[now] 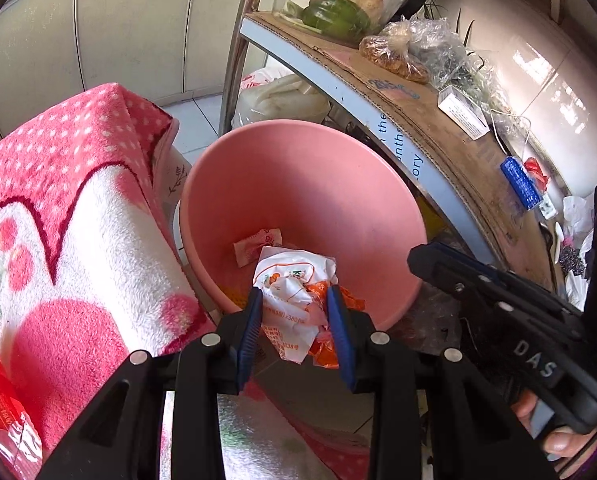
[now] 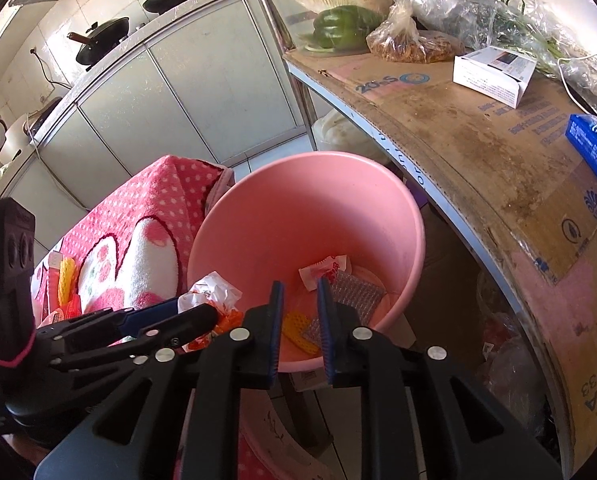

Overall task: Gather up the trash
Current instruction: 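Open the right tool to drop the grey pad while the left tool drops the wrapper into the bucket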

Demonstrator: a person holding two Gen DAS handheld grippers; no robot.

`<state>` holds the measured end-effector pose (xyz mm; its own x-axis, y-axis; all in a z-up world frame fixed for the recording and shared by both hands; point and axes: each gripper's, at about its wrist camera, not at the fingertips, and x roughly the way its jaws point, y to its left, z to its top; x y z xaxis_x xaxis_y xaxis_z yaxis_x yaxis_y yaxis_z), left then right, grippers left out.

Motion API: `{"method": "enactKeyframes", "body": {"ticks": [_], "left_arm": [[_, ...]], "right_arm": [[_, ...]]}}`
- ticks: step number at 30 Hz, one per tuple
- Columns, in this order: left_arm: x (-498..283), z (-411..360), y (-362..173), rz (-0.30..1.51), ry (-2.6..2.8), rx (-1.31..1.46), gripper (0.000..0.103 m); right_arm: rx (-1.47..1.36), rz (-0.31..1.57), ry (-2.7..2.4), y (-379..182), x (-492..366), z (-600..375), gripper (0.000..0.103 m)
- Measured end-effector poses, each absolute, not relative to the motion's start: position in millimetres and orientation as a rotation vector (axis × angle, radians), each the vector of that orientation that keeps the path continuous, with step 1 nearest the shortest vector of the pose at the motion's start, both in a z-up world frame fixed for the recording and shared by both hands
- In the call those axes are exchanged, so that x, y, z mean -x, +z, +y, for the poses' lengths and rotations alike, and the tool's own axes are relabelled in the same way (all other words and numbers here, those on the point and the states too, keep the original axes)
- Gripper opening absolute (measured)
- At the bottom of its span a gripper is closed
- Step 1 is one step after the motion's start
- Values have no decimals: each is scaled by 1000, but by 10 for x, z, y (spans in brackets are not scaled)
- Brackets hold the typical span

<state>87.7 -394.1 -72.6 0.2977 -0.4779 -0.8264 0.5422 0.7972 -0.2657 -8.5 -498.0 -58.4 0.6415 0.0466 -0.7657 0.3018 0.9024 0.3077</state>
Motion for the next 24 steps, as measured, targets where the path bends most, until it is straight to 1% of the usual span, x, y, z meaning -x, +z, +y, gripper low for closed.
{"method": "enactKeyframes", "body": {"ticks": [10, 17, 24], "left_arm": [[-884, -3982, -645, 1001, -691, -55, 32], [-869, -4061, -794, 1005, -676, -97, 32], [-816, -4038, -763, 985, -695, -140, 33]], "right_arm": [[-451, 860, -150, -564, 165, -4970, 18], [-459, 855, -149, -548, 195, -4980, 18], [-470, 860, -150, -559, 190, -4978, 18]]}}
